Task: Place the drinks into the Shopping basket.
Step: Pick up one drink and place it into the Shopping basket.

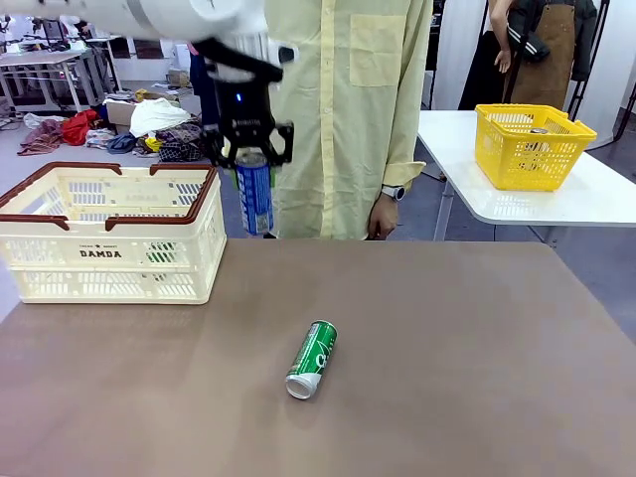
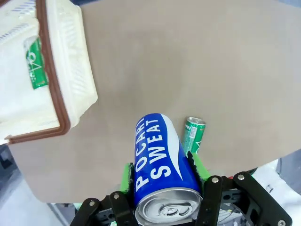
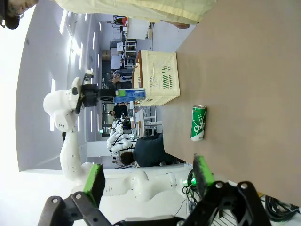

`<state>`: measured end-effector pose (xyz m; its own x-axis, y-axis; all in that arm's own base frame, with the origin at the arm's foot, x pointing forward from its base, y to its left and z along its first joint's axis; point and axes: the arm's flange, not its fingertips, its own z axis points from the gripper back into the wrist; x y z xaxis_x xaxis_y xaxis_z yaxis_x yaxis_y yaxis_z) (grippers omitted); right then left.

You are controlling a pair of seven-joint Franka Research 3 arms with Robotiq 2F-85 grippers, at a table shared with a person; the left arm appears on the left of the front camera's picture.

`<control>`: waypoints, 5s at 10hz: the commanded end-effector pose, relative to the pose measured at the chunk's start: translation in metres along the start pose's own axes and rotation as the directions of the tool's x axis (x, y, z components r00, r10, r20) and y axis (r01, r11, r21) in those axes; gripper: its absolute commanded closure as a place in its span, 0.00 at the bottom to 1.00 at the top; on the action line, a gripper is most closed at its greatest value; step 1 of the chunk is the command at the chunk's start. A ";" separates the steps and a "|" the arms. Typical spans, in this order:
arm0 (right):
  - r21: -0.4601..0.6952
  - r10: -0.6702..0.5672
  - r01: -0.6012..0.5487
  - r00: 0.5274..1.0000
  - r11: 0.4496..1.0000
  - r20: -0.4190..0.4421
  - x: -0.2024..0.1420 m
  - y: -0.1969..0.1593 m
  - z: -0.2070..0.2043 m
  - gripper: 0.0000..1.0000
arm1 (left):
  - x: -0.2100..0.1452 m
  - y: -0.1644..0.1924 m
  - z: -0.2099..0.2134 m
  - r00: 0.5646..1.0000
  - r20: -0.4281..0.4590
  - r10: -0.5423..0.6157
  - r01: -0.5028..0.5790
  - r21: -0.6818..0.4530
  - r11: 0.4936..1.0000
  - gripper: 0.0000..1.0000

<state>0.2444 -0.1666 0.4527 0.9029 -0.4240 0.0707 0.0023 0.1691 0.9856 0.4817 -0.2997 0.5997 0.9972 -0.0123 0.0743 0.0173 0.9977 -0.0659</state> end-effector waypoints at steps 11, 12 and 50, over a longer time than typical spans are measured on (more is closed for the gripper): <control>0.022 -0.015 0.015 1.000 1.000 0.010 0.002 0.006 0.000 0.00 | 0.054 0.062 0.073 0.992 0.107 -0.074 0.081 -0.066 0.995 1.00; 0.022 -0.015 0.015 1.000 1.000 0.010 0.002 0.006 0.000 0.00 | 0.067 0.095 0.097 0.990 0.116 -0.085 0.097 -0.109 0.989 1.00; 0.022 -0.015 0.015 1.000 1.000 0.010 0.002 0.006 0.000 0.00 | 0.147 0.344 -0.151 0.997 -0.073 0.037 -0.036 0.022 0.999 0.00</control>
<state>0.2441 -0.1670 0.4524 0.9026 -0.4249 0.0688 0.0041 0.1684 0.9857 0.6518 0.0289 0.4301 0.9989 0.0465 -0.0030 -0.0466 0.9989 -0.0097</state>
